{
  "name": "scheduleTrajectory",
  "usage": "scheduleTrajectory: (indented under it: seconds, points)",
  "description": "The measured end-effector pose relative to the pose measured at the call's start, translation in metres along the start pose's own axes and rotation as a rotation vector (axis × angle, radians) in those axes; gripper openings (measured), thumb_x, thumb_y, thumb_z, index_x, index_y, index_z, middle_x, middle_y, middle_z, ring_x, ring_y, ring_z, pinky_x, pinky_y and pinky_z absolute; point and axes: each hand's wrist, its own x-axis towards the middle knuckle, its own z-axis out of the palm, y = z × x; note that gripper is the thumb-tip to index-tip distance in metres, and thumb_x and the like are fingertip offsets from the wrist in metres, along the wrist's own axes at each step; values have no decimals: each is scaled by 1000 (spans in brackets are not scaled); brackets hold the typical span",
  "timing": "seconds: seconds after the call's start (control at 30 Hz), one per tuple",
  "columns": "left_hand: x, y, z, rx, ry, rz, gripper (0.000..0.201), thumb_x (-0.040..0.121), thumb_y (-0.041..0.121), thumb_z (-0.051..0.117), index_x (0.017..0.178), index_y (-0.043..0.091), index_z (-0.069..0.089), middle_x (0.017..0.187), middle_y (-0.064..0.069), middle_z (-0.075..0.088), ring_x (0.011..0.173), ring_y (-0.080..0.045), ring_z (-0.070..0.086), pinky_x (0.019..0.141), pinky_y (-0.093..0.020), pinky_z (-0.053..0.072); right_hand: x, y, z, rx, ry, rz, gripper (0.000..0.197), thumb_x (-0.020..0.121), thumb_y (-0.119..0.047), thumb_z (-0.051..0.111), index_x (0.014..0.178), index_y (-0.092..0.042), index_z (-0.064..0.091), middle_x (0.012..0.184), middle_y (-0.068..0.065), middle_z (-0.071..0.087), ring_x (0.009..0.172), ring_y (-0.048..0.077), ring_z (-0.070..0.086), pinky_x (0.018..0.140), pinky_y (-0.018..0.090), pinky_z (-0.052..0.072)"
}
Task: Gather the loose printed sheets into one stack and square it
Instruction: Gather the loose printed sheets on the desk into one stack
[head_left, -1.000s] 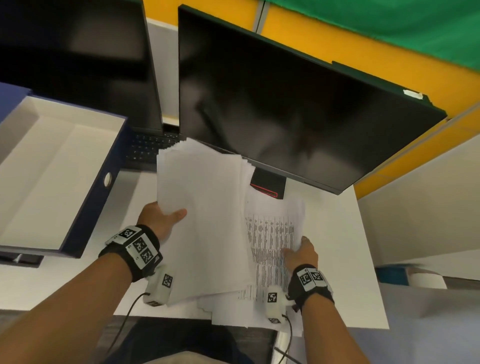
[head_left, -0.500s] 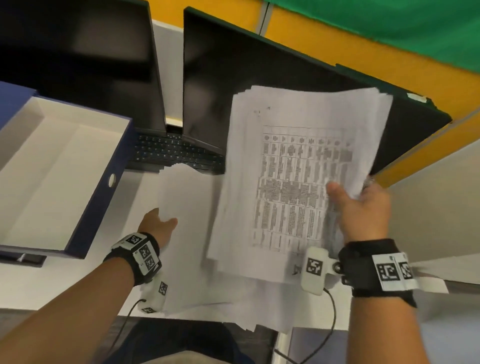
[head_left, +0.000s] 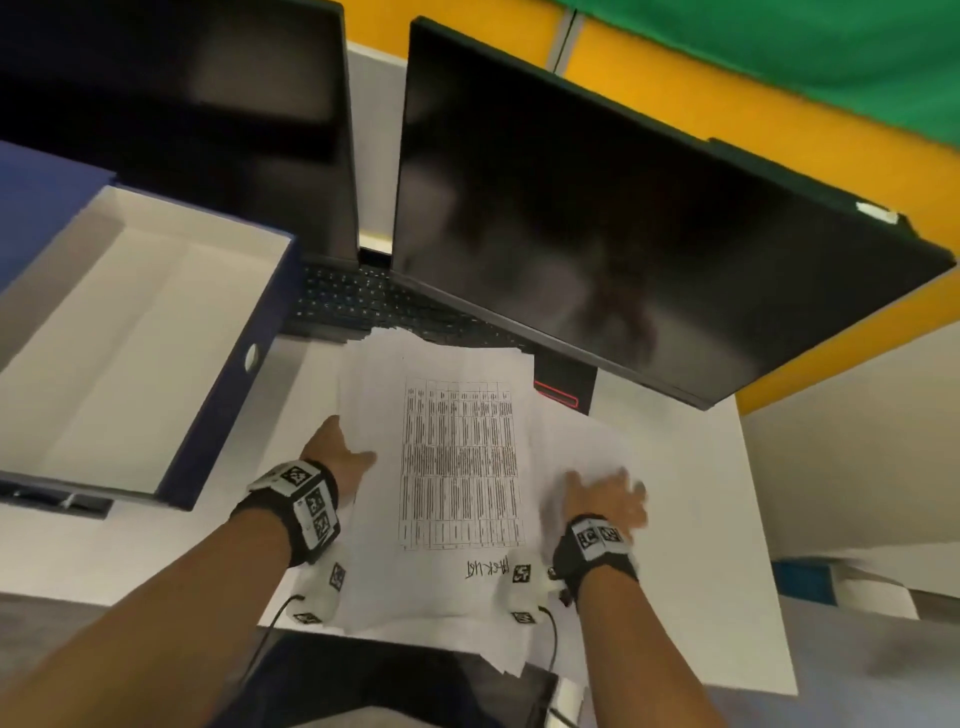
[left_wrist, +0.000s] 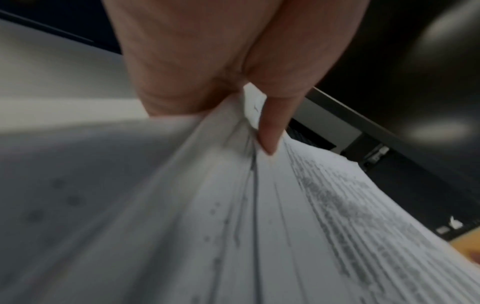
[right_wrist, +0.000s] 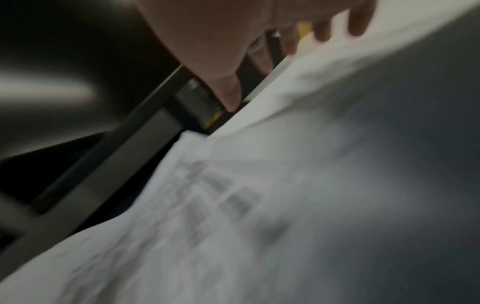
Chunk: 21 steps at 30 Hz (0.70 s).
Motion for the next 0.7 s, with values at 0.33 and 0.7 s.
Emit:
scheduleTrajectory:
  seconds: [0.33, 0.7]
  points:
    - [-4, 6, 0, -3, 102, 49, 54, 91, 8, 65, 139, 0, 41, 139, -18, 52, 124, -36, 52, 98, -36, 42, 0, 24, 0, 288, -131, 113, 78, 82, -27, 74, 143, -1, 32, 139, 21, 49, 123, 38, 53, 96, 40, 46]
    - [11, -9, -4, -39, 62, 17, 59, 89, 10, 67, 141, 4, 40, 137, -16, 54, 122, -35, 55, 99, -41, 45, -9, 10, 14, 353, -359, 189, 54, 73, -26, 74, 119, -6, 56, 109, 6, 63, 91, 24, 60, 83, 24, 46]
